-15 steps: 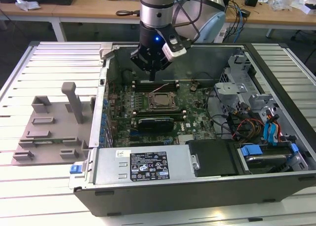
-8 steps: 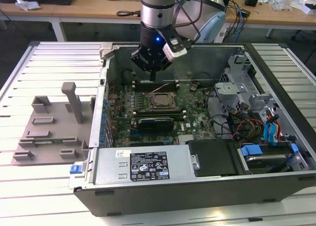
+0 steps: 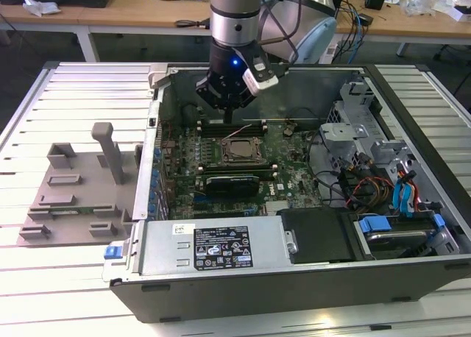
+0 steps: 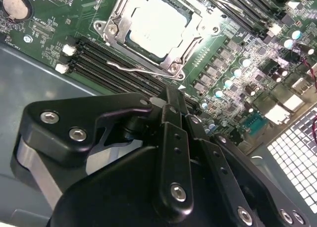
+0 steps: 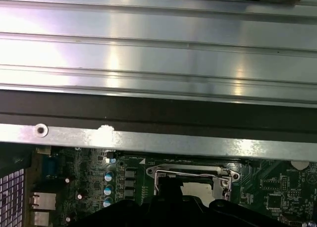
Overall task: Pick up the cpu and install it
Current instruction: 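Install the first cpu locking lever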
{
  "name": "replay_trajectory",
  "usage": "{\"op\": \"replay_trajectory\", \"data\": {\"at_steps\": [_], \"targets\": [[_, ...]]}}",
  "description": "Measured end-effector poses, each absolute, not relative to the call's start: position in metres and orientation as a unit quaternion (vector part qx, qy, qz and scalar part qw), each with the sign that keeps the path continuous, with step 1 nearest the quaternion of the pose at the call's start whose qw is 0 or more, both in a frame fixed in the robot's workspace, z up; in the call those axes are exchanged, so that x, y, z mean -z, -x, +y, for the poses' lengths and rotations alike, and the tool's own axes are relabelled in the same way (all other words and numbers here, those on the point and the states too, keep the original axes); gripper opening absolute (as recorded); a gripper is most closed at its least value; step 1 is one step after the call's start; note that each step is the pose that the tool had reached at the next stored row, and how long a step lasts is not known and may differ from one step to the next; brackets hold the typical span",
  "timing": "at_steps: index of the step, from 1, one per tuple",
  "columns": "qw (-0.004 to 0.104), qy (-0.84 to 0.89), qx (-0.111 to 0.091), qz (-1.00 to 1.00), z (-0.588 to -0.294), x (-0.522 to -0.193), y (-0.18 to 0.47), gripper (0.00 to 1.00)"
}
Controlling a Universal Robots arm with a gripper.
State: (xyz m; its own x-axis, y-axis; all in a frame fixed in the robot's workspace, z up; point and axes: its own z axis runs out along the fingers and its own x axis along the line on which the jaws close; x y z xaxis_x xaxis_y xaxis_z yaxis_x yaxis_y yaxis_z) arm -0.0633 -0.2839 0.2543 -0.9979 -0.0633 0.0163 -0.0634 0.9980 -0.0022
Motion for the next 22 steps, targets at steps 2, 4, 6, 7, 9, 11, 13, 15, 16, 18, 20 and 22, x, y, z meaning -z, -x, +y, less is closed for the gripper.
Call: {"op": "replay_trajectory", "data": {"at_steps": [2,4,6,7,9,11,13,15,16,18,20,22], "targets": [[0.008,-0.032,-0.001,-0.999,-0.284,-0.251,0.063,0.11],[0.008,-0.032,-0.001,-0.999,-0.284,-0.247,0.063,0.11],[0.008,-0.032,-0.001,-0.999,-0.284,-0.242,0.063,0.11],[0.008,-0.032,-0.001,-0.999,-0.284,-0.24,0.063,0.11],[0.008,-0.032,-0.001,-0.999,-0.284,-0.235,0.062,0.11],[0.009,-0.032,-0.001,-0.999,-0.283,-0.23,0.06,0.11],[0.009,-0.033,-0.001,-0.999,-0.281,-0.227,0.058,0.11],[0.009,-0.033,-0.001,-0.999,-0.28,-0.224,0.056,0.11],[0.009,-0.034,-0.001,-0.999,-0.28,-0.223,0.056,0.11],[0.009,-0.034,-0.001,-0.999,-0.279,-0.221,0.053,0.11],[0.009,-0.035,-0.001,-0.999,-0.279,-0.219,0.049,0.11],[0.01,-0.036,-0.001,-0.999,-0.279,-0.217,0.045,0.11]]}}
